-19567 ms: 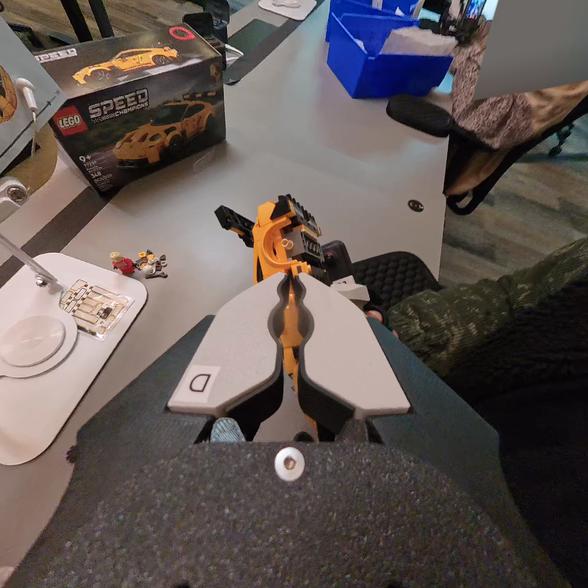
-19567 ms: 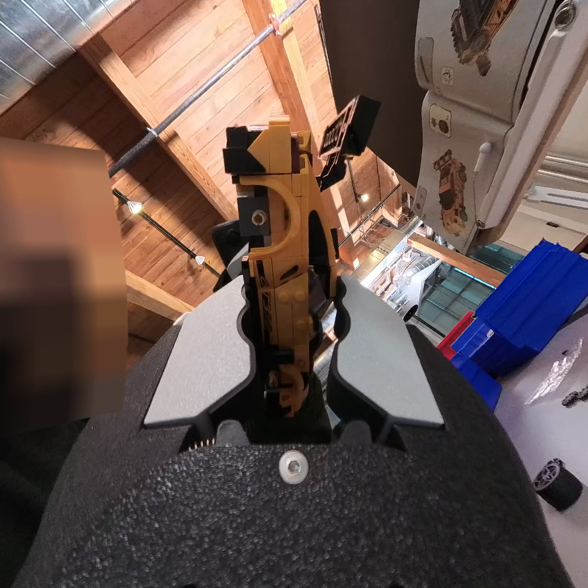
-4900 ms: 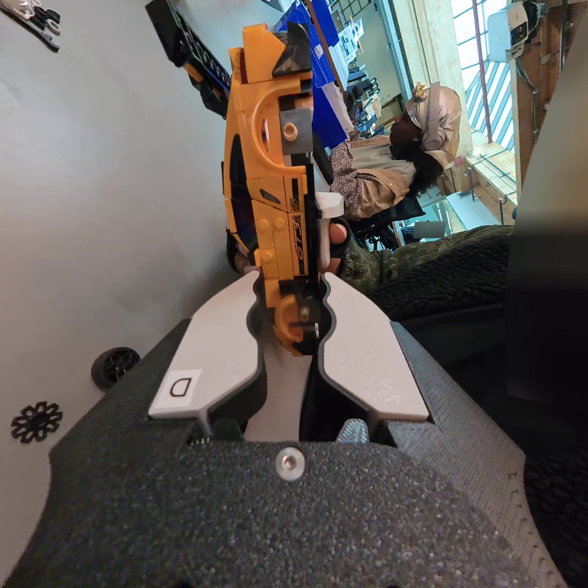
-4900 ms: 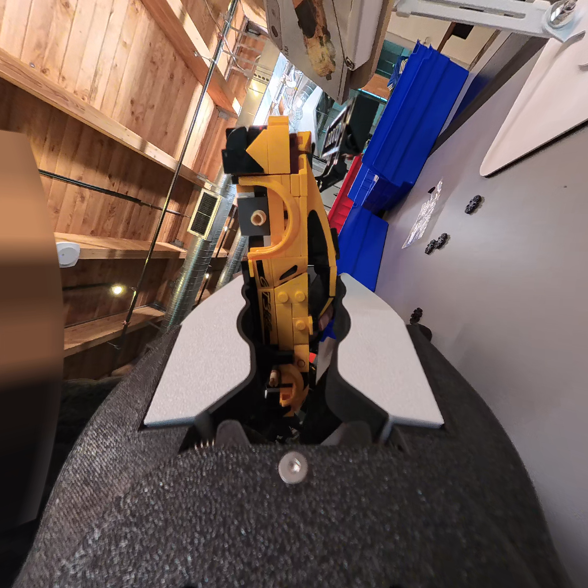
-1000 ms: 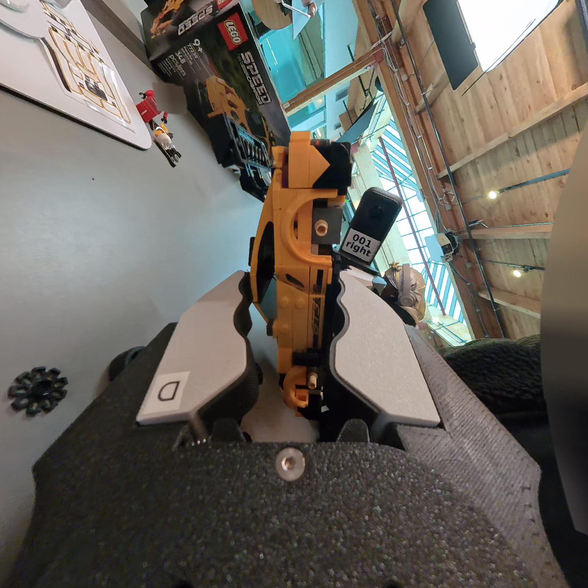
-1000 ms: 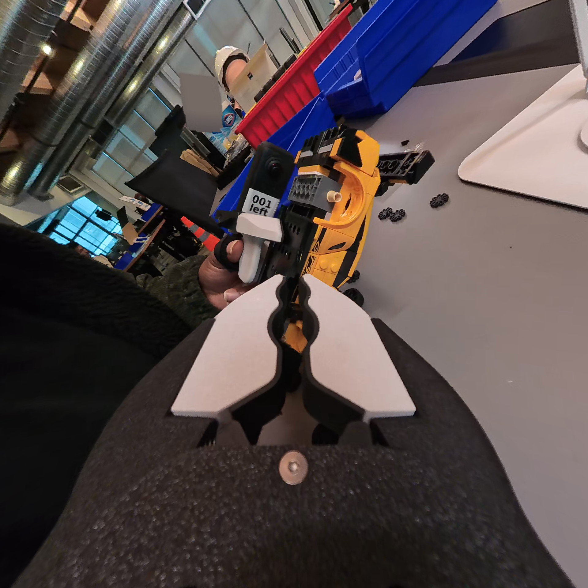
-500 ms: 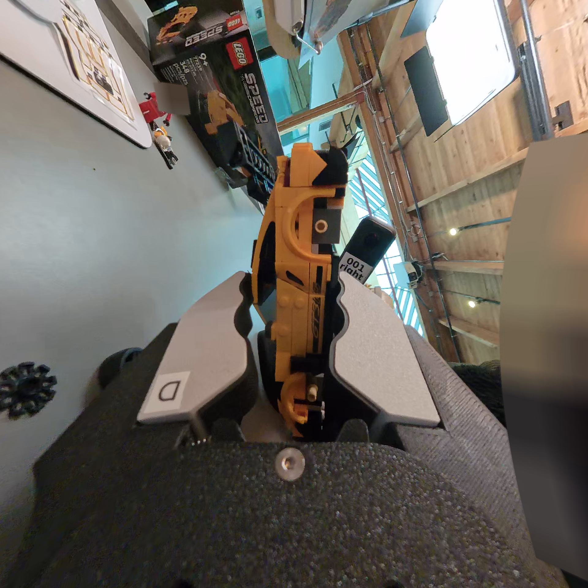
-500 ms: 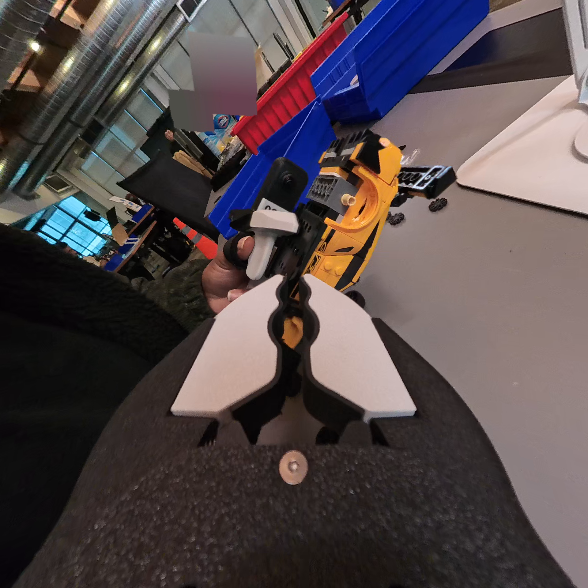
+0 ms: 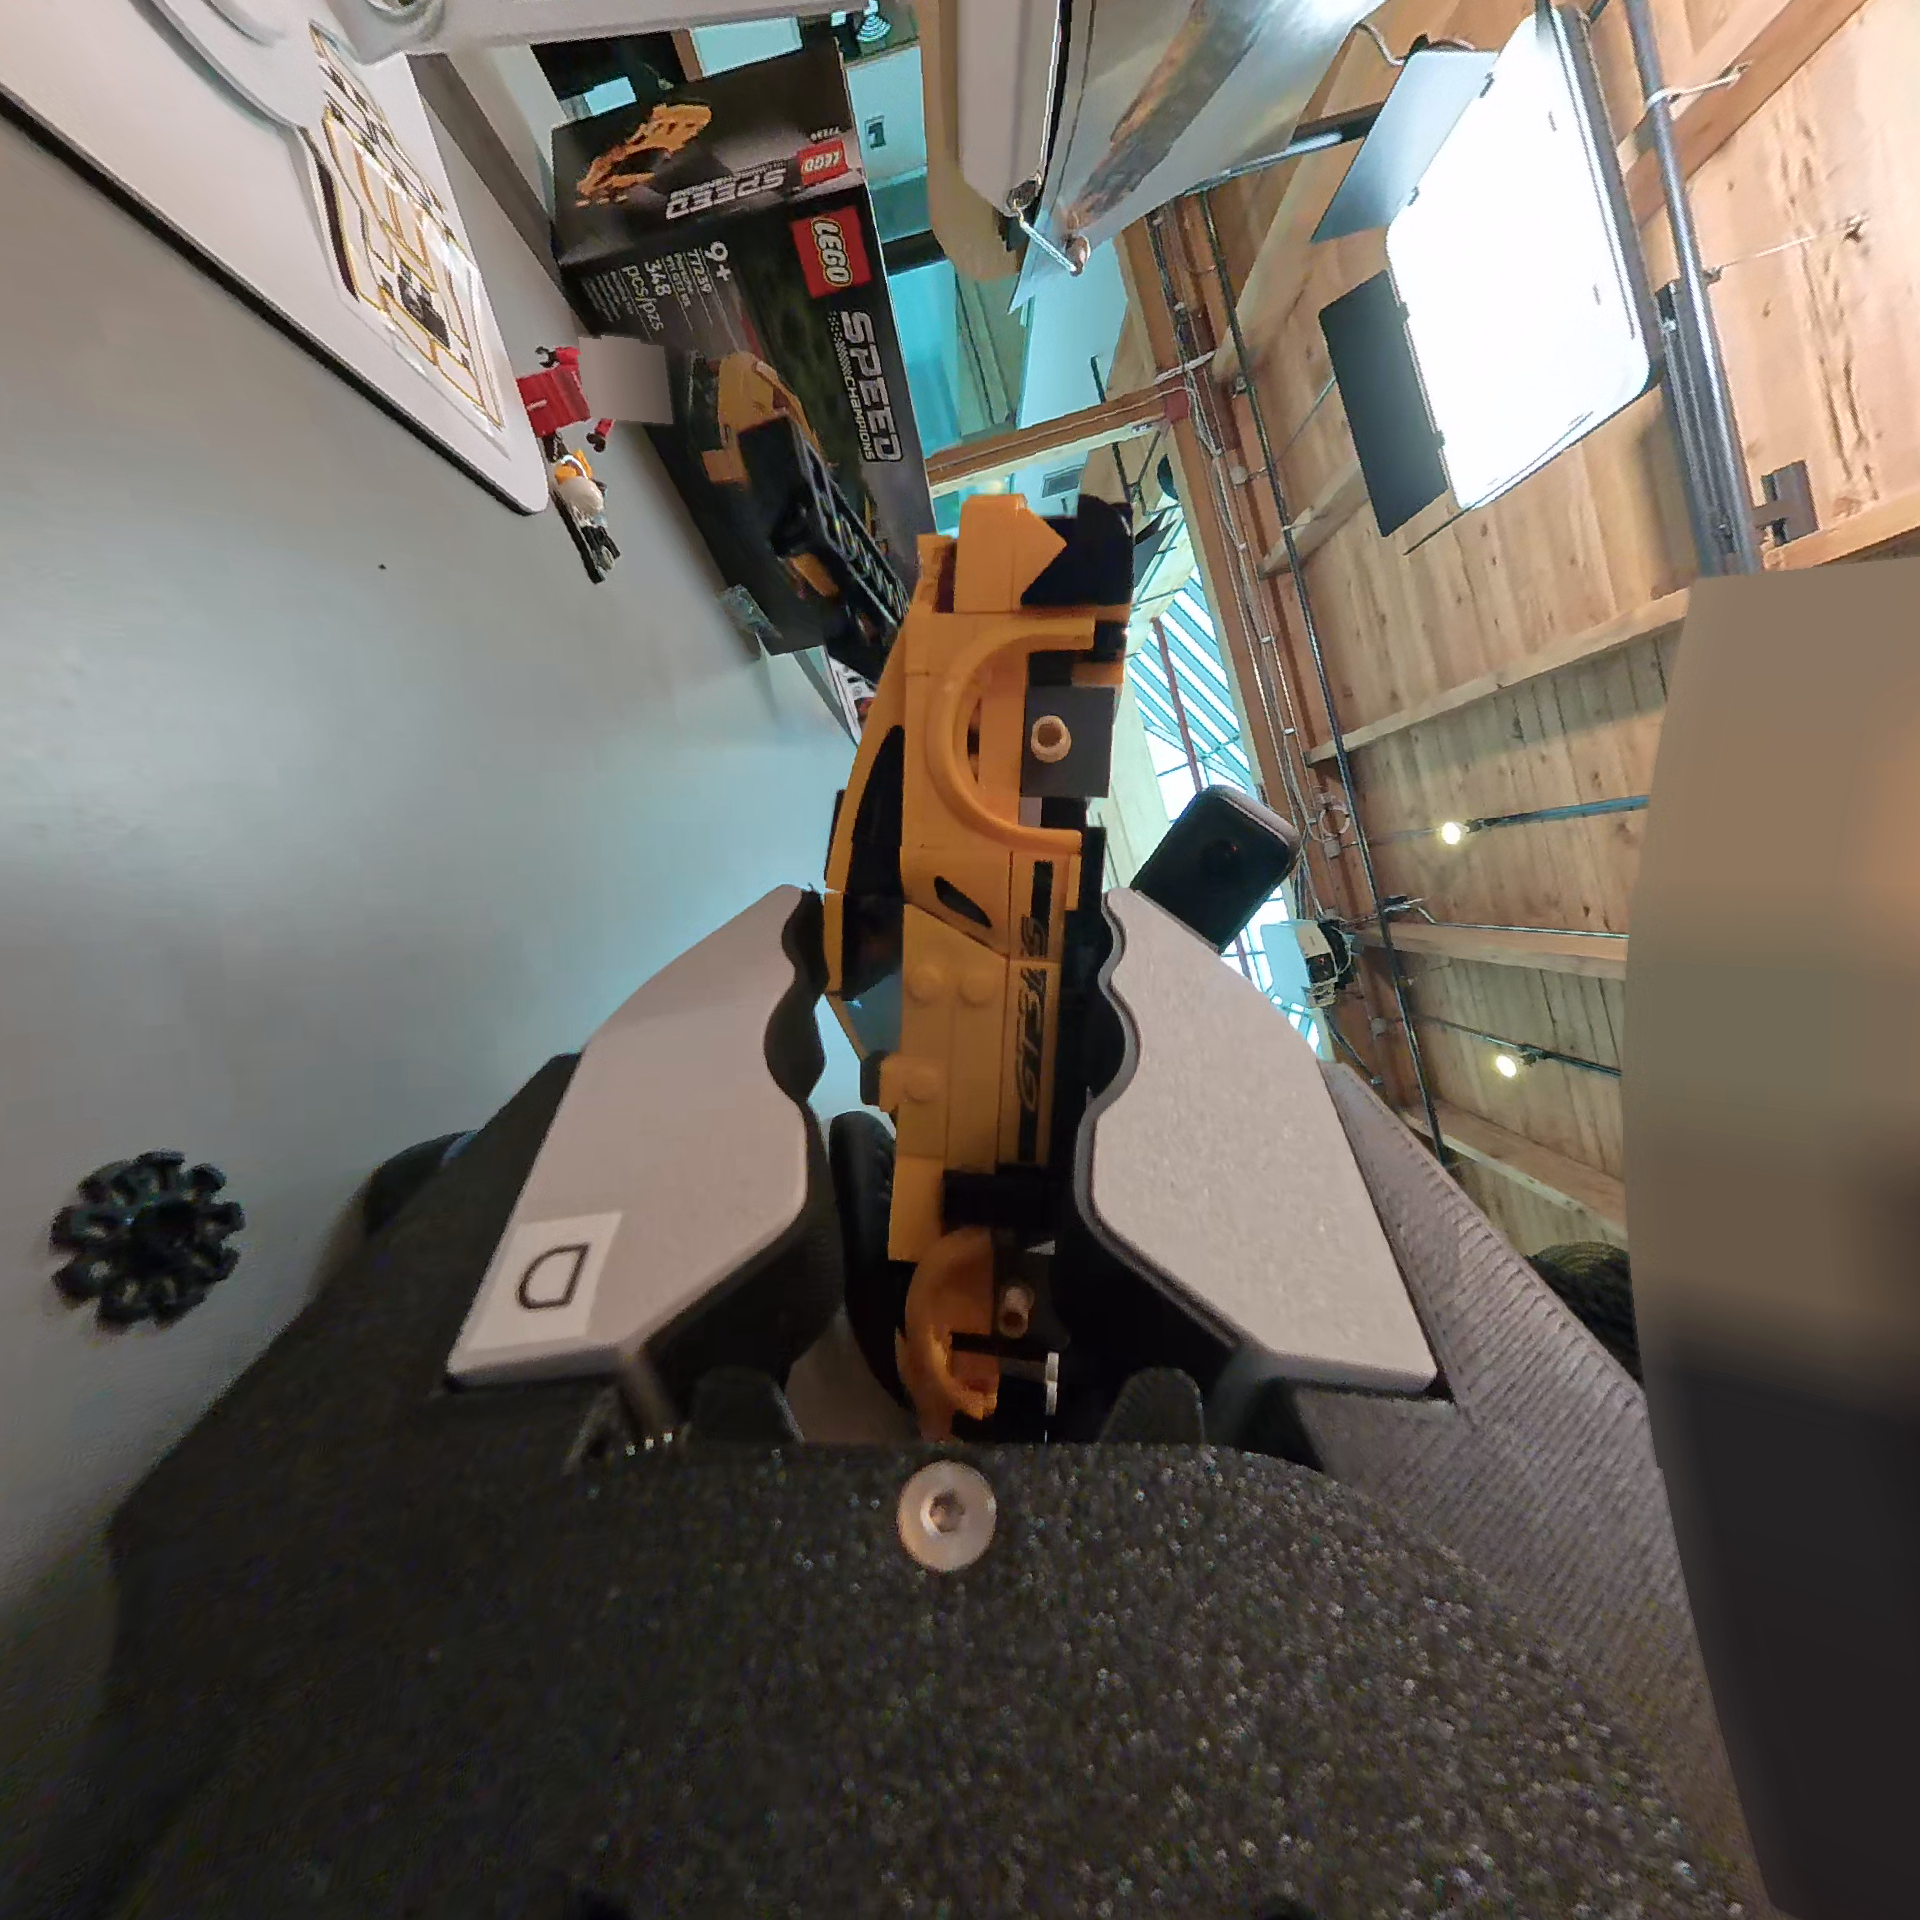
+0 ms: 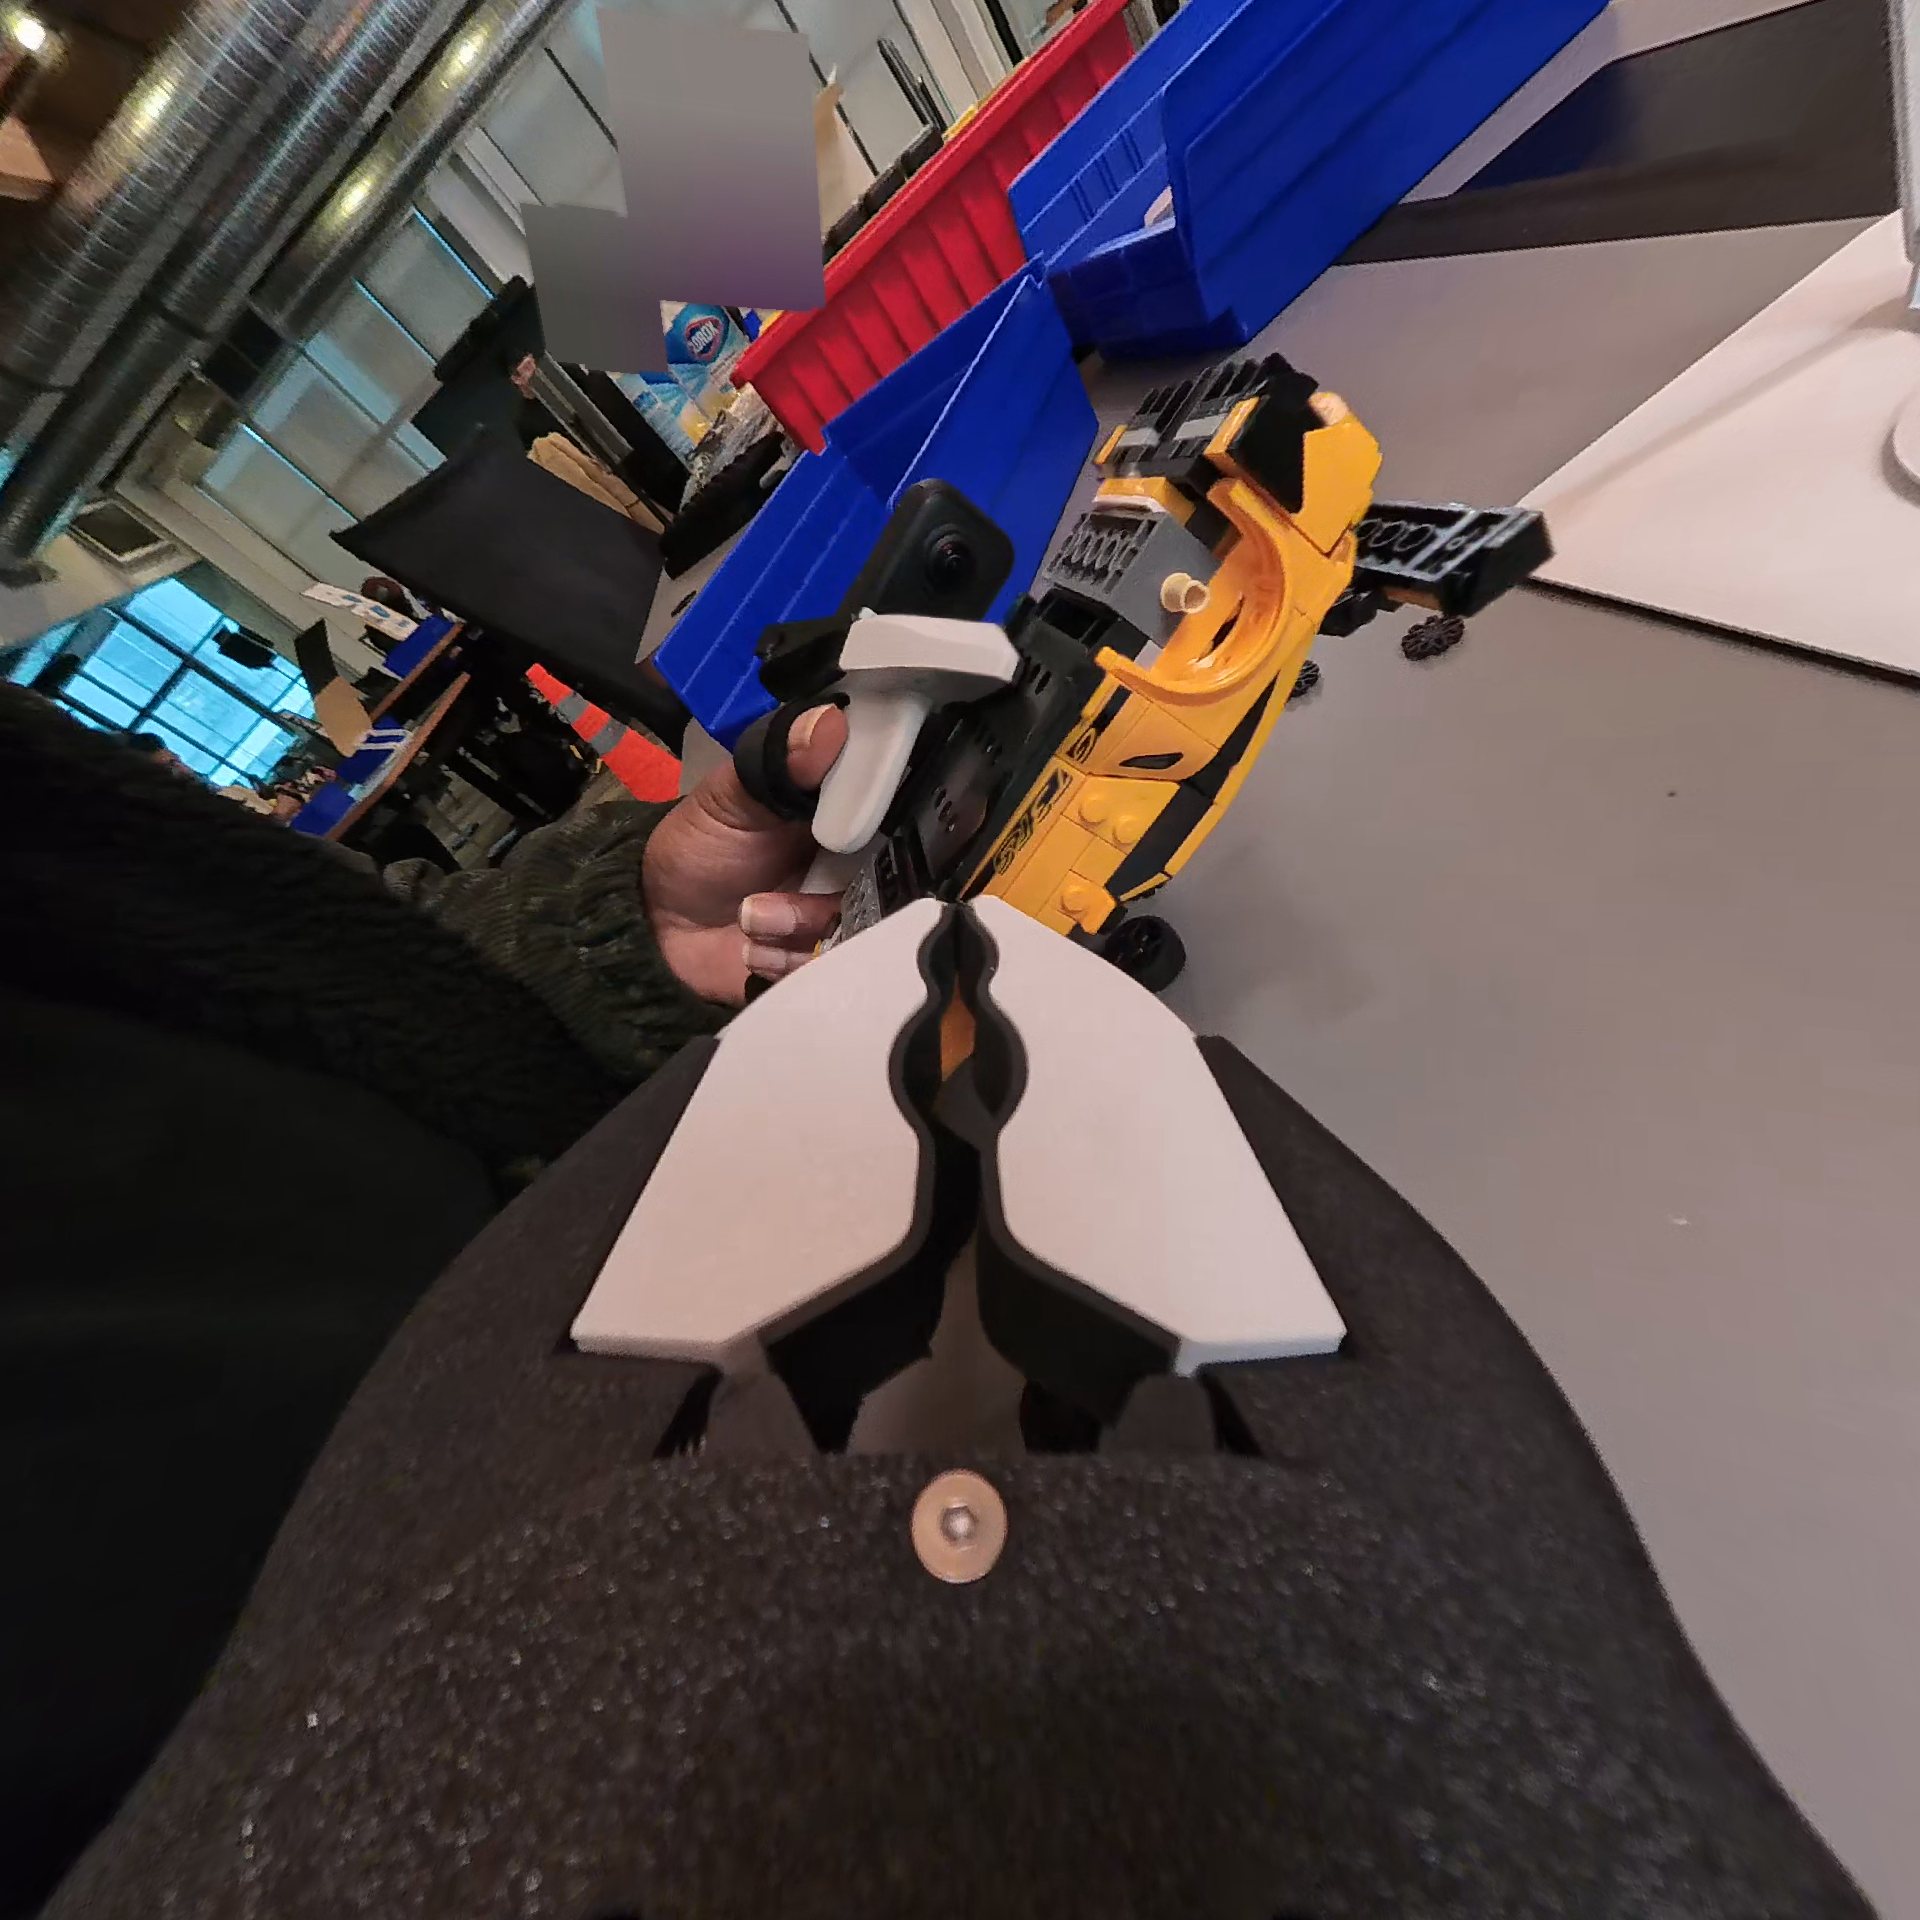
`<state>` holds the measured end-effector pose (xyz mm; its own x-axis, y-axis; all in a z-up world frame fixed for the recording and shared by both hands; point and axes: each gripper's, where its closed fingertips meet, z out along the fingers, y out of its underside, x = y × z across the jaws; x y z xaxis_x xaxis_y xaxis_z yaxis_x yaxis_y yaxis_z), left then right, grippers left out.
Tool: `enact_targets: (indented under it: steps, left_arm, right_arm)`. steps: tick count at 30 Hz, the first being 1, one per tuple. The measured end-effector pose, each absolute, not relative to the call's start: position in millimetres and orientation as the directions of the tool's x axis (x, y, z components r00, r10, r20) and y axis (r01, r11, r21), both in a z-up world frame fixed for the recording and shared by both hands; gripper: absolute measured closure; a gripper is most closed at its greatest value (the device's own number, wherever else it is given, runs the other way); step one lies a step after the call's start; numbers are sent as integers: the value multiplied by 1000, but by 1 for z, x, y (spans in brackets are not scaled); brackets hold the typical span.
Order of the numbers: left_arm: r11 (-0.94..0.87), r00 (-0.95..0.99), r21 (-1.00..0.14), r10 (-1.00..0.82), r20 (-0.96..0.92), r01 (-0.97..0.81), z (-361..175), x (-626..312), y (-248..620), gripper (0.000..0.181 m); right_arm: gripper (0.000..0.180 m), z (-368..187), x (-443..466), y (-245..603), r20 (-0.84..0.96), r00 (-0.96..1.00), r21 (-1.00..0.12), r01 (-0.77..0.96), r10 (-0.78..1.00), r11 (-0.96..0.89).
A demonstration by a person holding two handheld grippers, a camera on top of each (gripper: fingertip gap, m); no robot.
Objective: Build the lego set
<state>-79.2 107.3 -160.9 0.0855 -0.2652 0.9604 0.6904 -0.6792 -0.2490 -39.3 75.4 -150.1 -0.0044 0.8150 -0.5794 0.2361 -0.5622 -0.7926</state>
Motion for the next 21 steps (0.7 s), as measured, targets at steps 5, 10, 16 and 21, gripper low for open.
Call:
enact_targets:
  steps: [5,10,16,21]
  left_arm:
    - [-668,96,-259,-270,958,698,-161,-79,108,132]
    - [-654,104,-262,-271,957,709,-162,-79,108,132]
    - [-635,153,-306,-285,946,709,-161,-80,107,132]
    - [-627,165,-317,-290,943,711,-161,-81,107,132]
  right_arm:
    - [180,-151,-40,74,-560,6,-805,233,829,-545]
    - [180,-153,-41,71,-545,11,-812,239,838,-532]
    - [180,-154,-42,69,-527,30,-821,238,849,-518]
    - [180,-155,-43,70,-533,32,-820,228,846,-525]
